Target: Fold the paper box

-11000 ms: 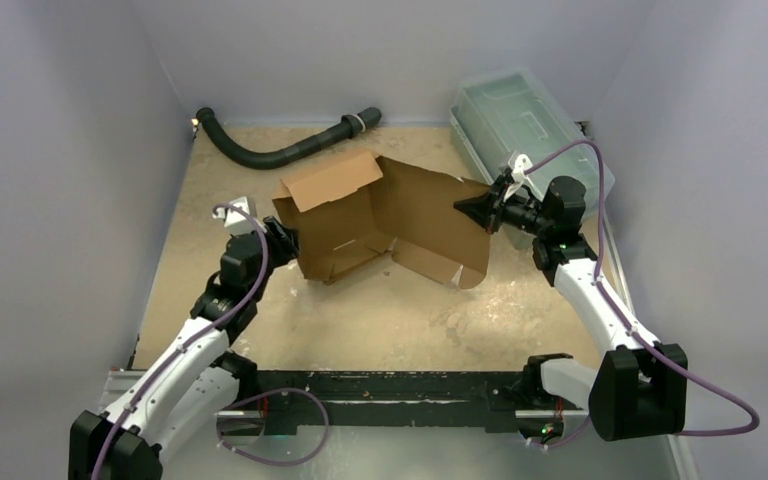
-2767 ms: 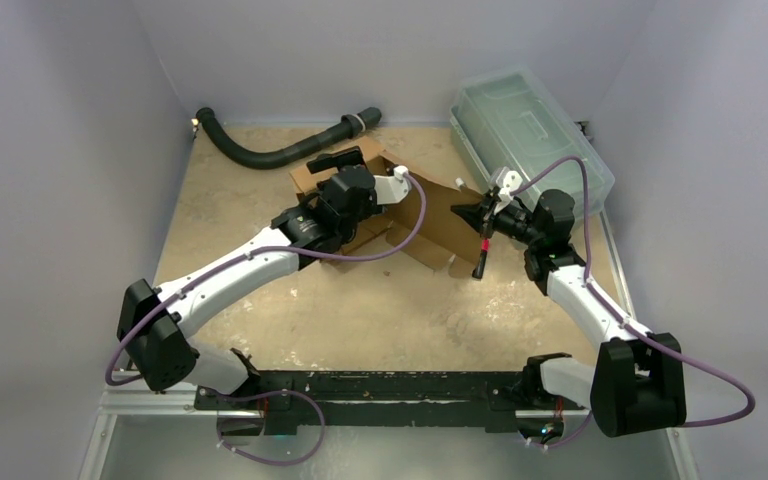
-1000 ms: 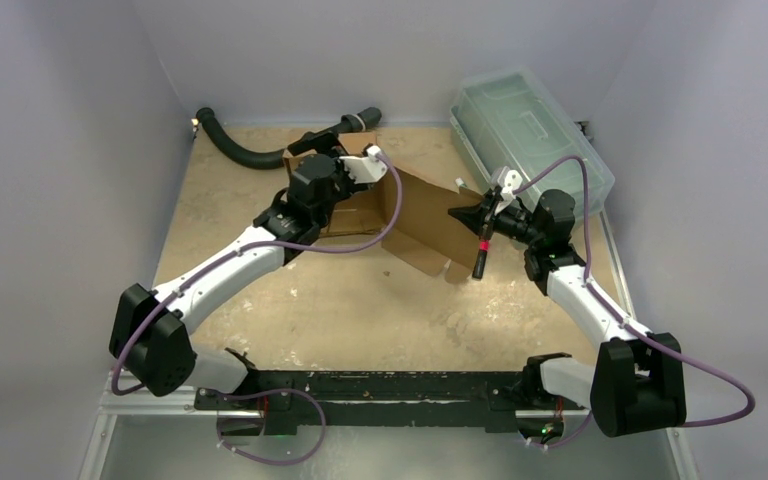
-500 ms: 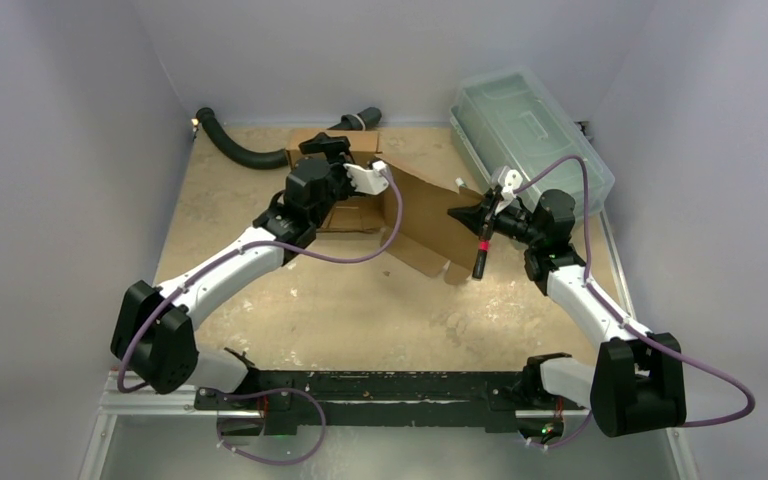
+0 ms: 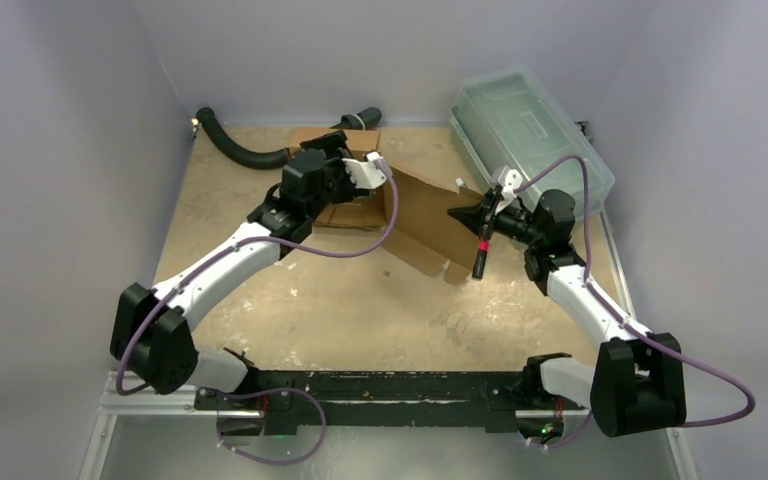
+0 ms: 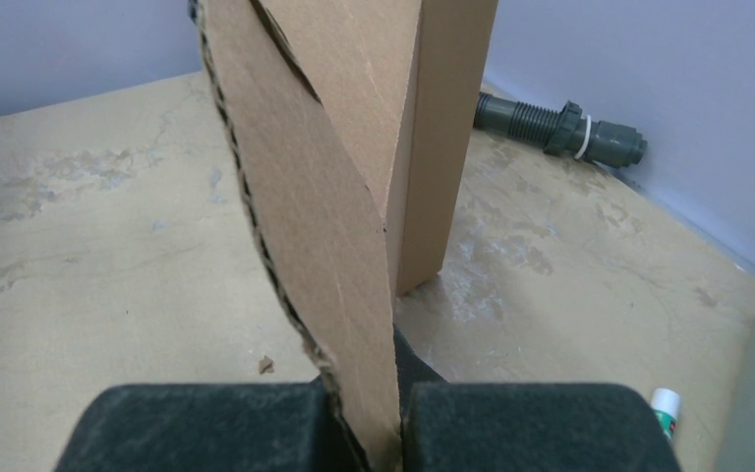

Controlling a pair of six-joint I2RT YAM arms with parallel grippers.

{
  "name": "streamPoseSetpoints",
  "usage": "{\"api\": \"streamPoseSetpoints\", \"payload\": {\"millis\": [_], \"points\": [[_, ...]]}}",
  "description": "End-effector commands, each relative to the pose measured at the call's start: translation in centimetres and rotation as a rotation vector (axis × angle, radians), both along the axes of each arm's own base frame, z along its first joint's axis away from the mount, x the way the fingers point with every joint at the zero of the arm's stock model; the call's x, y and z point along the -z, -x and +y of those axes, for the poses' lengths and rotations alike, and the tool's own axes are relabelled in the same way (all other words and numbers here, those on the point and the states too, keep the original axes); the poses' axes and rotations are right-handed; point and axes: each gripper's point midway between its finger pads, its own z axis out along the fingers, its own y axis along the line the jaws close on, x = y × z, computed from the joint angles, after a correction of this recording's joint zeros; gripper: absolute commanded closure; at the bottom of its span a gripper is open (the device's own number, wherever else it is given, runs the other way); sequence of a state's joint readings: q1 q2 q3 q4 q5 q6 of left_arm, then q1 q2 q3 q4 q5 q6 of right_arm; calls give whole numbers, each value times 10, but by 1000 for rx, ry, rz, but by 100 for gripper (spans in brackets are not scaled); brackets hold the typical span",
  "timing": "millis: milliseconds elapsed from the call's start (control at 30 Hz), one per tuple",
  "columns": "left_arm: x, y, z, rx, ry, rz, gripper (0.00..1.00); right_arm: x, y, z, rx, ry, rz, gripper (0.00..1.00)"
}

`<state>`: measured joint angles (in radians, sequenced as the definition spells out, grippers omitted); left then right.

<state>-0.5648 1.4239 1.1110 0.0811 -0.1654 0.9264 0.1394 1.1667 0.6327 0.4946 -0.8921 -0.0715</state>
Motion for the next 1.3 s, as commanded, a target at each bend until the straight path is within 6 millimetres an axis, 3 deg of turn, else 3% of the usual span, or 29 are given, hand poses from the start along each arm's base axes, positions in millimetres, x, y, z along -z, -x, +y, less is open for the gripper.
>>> {"api": "streamPoseSetpoints", "payload": {"millis": [0, 100, 200, 333, 467, 567, 700, 833, 967, 1100, 1267], "points": [[-76, 37, 2, 22, 387, -27, 6, -16, 2, 3, -19, -5, -61, 100], [-97, 60, 4, 24, 581, 33, 2, -15, -1, 2, -7, -1, -59, 100], [-103, 85, 6, 25, 722, 133, 2, -14, -2, 1, 1, 5, -58, 100], [-107, 113, 30, -75, 916, 184, 1, -15, -3, 0, 8, 16, -67, 100], [-78, 128, 49, -202, 1042, 266, 1, -15, -3, -1, 9, 22, -68, 100], [-60, 129, 54, -225, 1106, 302, 1, -15, -4, -1, 12, 25, -68, 100], [-55, 113, 65, -175, 1177, 362, 1, -14, -3, -1, 11, 25, -64, 100], [-42, 93, 93, -122, 1299, 439, 13, -13, -3, -1, 10, 27, -61, 100], [-28, 102, 115, -40, 1462, 448, 27, -13, -3, -1, 5, 26, -62, 100], [2, 111, 133, -126, 1543, 338, 35, -13, -2, 1, -4, 24, -57, 100], [39, 97, 149, -209, 1521, 266, 38, -12, -2, 3, -16, 13, -40, 100]]}}
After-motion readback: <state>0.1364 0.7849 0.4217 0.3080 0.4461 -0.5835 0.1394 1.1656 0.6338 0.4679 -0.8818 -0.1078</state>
